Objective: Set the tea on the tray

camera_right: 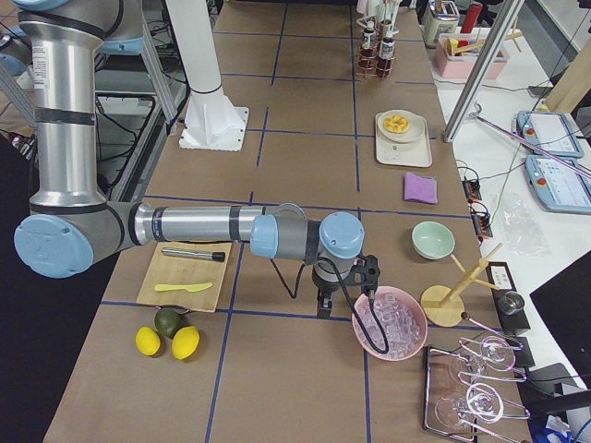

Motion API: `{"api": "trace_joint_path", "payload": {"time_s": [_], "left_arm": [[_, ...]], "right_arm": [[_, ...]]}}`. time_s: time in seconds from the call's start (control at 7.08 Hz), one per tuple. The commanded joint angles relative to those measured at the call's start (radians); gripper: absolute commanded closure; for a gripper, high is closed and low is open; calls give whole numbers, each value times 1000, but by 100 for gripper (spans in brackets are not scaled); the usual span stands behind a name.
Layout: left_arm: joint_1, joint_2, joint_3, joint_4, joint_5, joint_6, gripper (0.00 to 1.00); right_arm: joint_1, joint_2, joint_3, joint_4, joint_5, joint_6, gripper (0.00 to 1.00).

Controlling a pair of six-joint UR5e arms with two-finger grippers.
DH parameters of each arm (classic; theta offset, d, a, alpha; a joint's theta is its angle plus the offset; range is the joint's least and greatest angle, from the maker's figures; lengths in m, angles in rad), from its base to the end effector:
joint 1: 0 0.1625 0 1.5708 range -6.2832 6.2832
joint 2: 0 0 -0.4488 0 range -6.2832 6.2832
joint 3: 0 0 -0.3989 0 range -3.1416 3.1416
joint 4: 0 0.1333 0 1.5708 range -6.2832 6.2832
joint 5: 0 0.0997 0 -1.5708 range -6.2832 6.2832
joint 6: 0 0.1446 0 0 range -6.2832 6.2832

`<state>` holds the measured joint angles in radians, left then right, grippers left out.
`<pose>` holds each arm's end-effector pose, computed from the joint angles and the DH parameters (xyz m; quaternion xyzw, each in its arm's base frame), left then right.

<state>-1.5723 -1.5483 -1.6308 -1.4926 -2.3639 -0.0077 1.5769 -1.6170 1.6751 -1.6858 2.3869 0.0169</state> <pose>-0.0310 -0.4840 0.7017 -0.0200 0.3861 -0.0121 0.9222 0.0308 -0.4712 0.6922 -0.0283 -0.3965 0.0218 0.9173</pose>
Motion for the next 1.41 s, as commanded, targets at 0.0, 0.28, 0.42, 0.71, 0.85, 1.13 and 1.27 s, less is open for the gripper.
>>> {"api": "trace_joint_path", "payload": {"time_s": [0.0, 0.28, 0.42, 0.71, 0.85, 1.13, 1.27], "left_arm": [[0, -1, 0, 0, 0, 0, 0], [0, -1, -3, -2, 0, 0, 0], [0, -3, -17, -2, 0, 0, 0], [3, -16, -29, -40, -5, -8, 0], [53, -28, -78, -40, 3, -8, 0], [101, -36, -171, -54, 0, -5, 0], [101, -42, -181, -127, -12, -12, 0]], "right_arm": [[0, 2, 0, 0, 0, -2, 0], [0, 2, 0, 0, 0, 0, 0], [0, 0, 0, 0, 0, 0, 0], [0, 2, 0, 0, 3, 2, 0], [0, 3, 2, 0, 5, 2, 0], [0, 5, 2, 0, 5, 3, 0], [0, 6, 3, 0, 5, 3, 0]]}}
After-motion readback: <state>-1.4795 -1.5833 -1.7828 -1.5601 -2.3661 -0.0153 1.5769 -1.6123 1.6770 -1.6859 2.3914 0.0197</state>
